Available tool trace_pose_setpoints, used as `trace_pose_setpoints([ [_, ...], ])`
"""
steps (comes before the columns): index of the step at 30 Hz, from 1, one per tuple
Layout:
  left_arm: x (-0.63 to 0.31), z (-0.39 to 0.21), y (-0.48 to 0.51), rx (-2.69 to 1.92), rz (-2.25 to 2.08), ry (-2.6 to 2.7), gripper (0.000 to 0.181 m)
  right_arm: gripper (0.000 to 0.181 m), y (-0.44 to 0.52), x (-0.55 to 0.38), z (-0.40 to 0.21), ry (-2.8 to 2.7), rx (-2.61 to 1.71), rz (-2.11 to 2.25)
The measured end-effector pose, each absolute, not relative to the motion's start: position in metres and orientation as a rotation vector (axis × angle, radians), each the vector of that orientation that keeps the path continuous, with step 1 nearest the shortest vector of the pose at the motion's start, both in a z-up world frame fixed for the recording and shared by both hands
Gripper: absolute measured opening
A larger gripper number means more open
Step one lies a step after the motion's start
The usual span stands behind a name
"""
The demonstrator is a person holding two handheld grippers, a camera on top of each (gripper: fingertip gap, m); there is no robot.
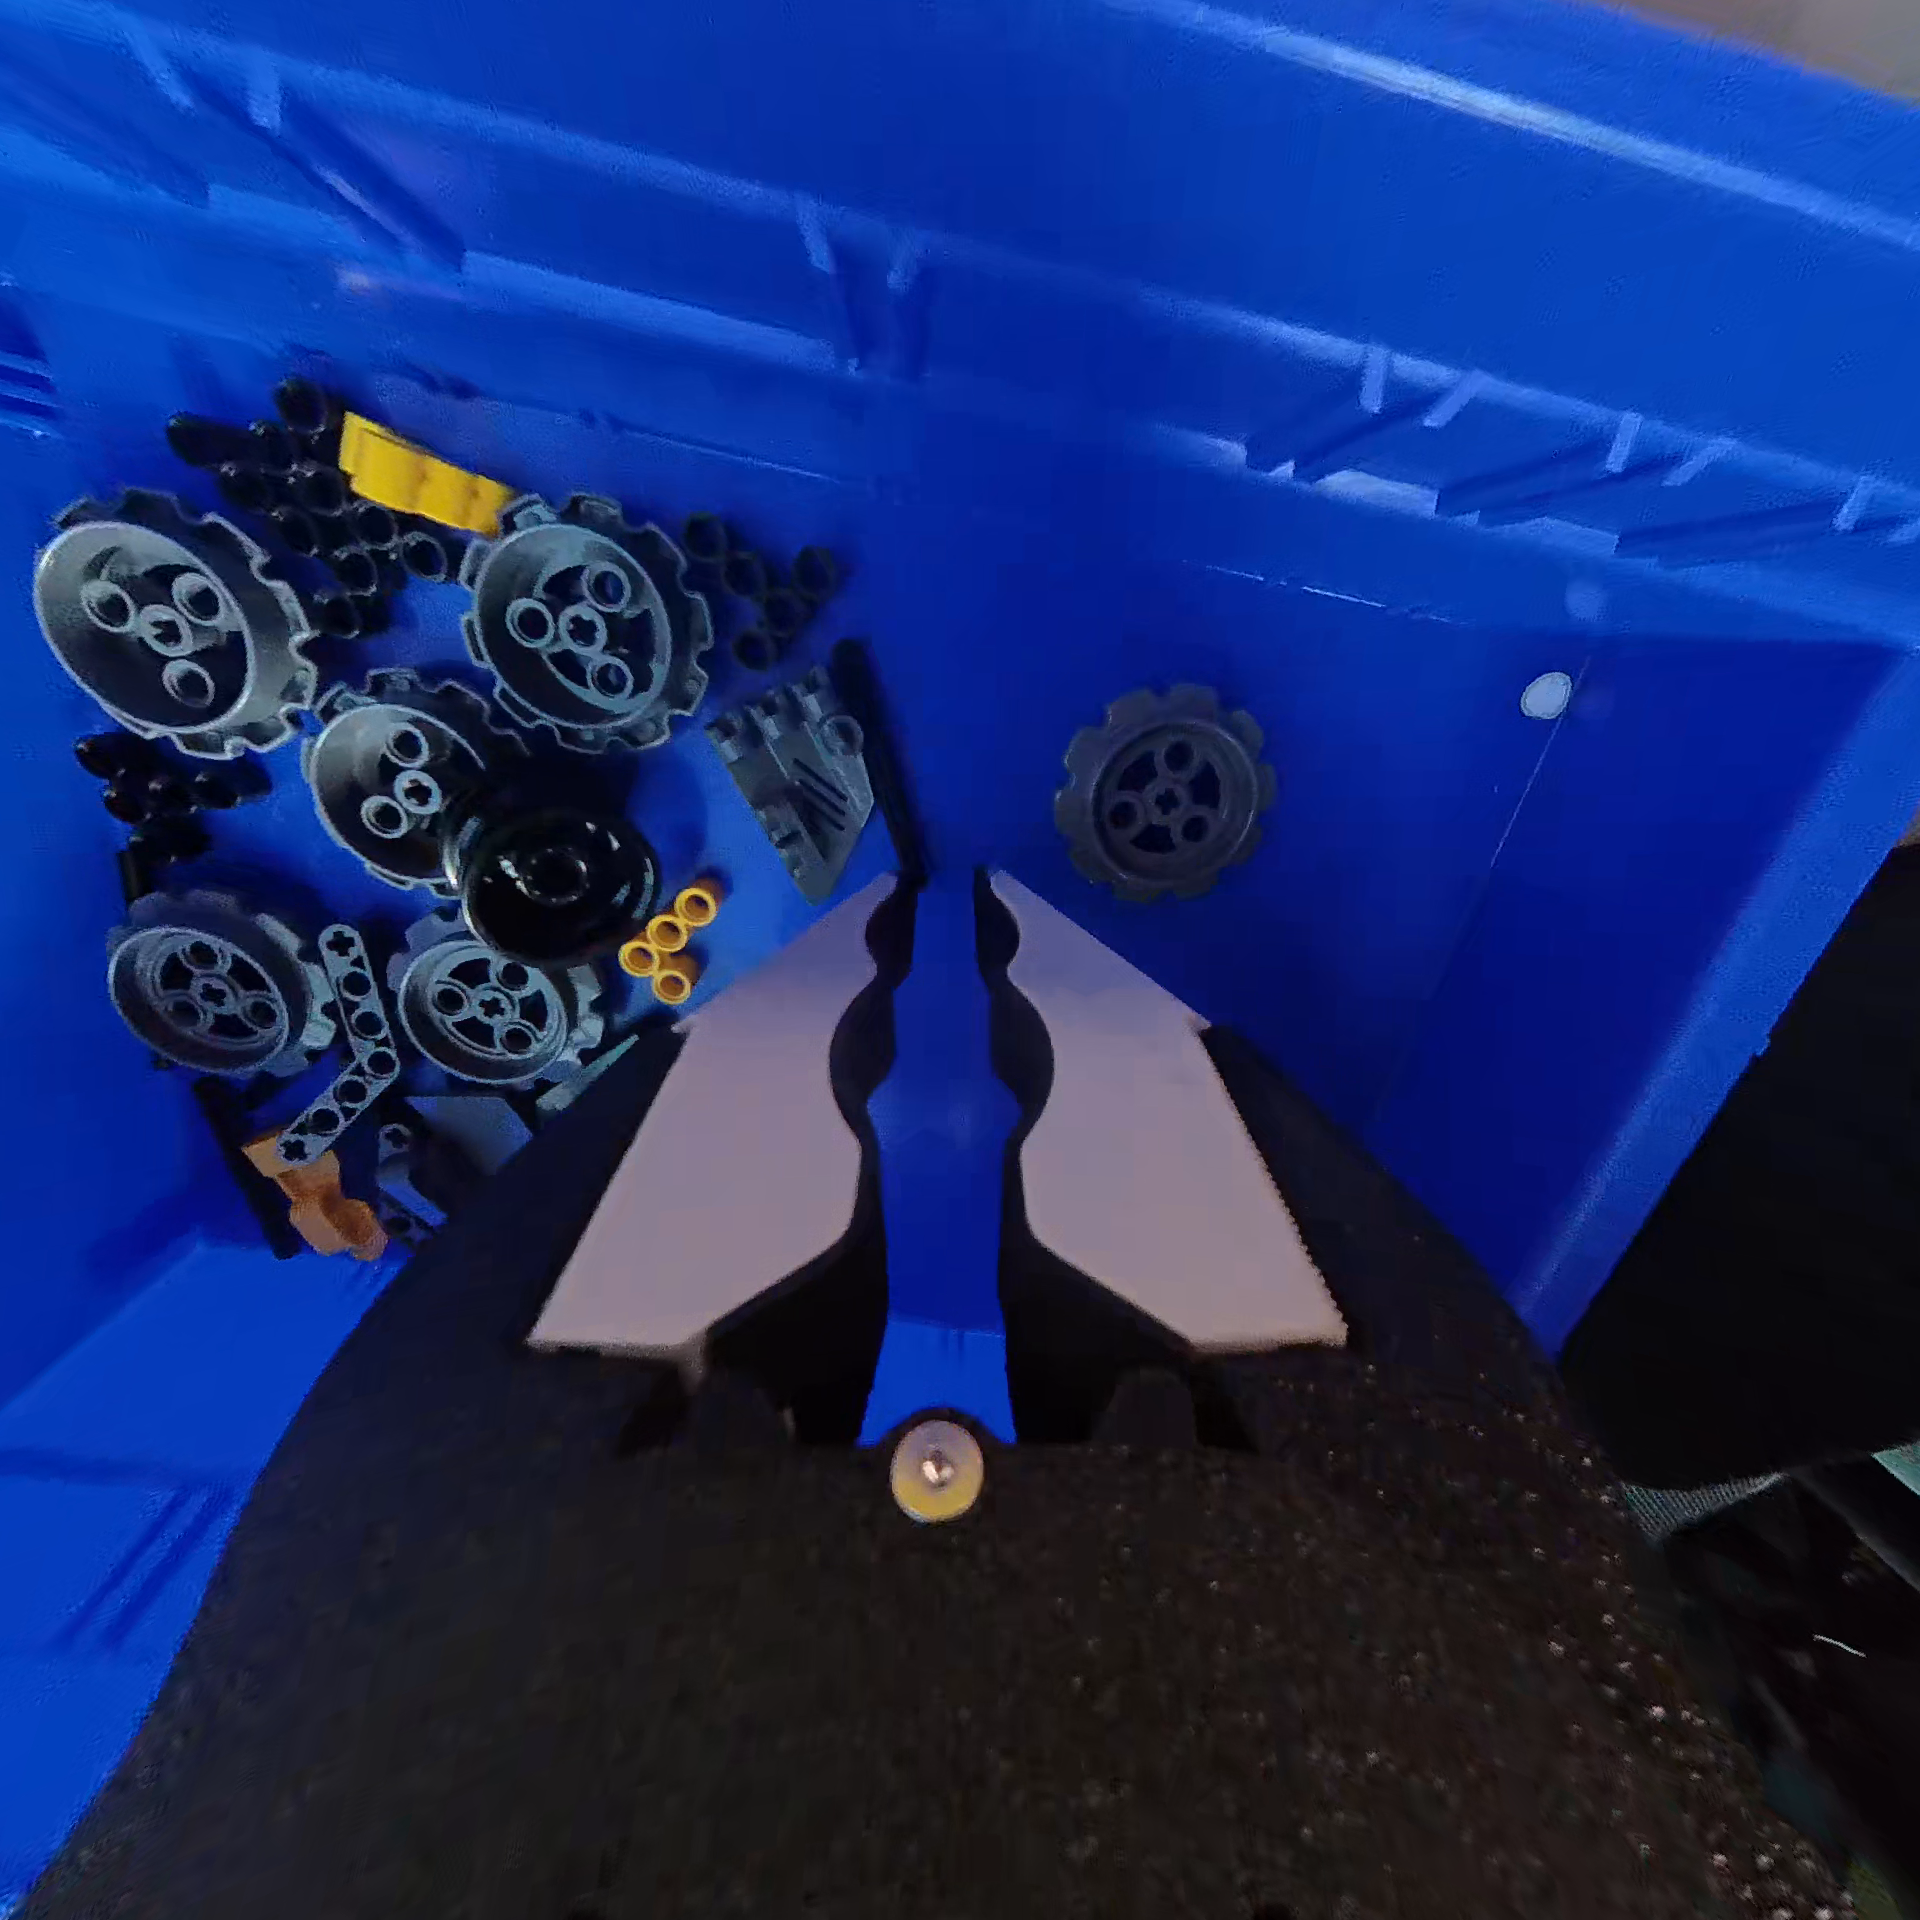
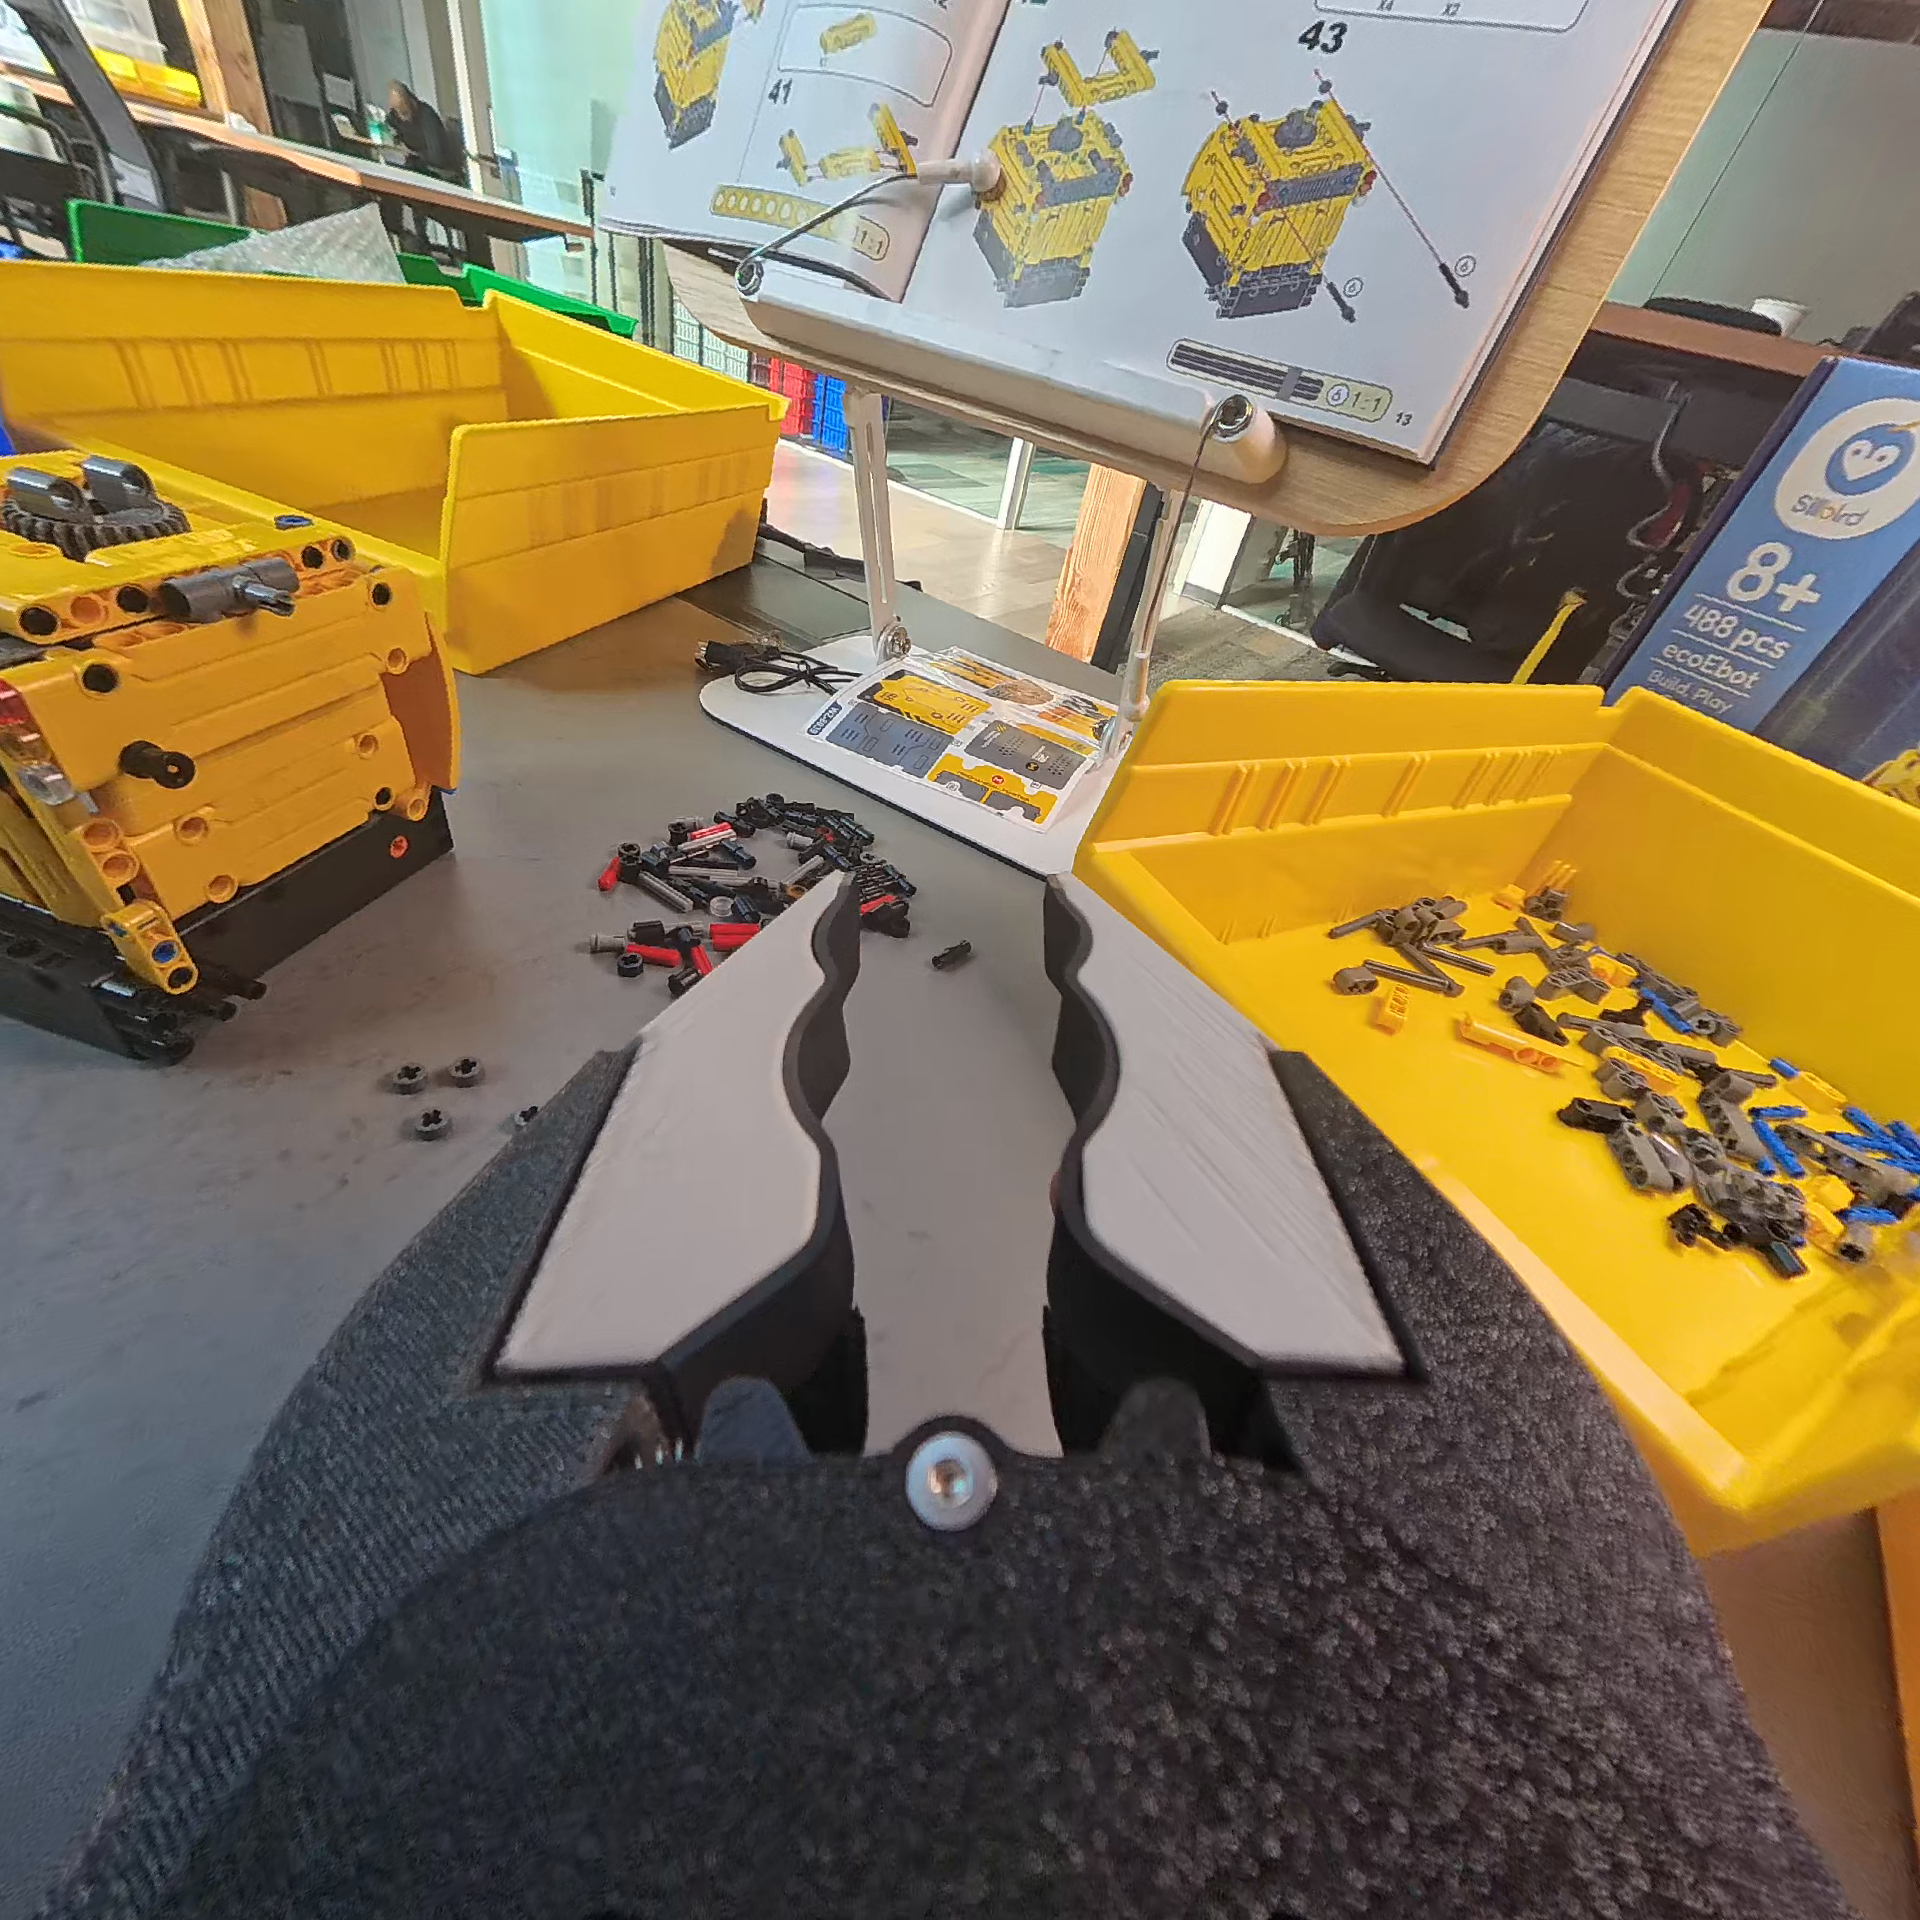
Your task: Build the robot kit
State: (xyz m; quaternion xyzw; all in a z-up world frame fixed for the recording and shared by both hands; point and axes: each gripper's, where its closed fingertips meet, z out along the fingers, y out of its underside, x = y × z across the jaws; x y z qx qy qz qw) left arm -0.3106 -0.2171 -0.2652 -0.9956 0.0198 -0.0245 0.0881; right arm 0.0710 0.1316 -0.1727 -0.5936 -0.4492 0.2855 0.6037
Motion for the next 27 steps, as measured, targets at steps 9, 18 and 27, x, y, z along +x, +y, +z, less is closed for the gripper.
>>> trace_pose_setpoints([
  [9,-0.303,-0.271,-0.226,-3.029,-0.054,0.265,0.003,0.035,0.129,0.072,-0.172,-1.048,-1.365,0.671],
  [18,-0.287,-0.26,-0.283,-3.134,-0.101,0.354,0.013,0.034,0.129,0.072,-0.173,-1.055,-1.367,0.67],
  [27,-0.392,-0.199,-0.271,-3.014,0.263,0.075,0.024,0.034,0.129,0.072,-0.174,-1.054,-1.37,0.655],
])
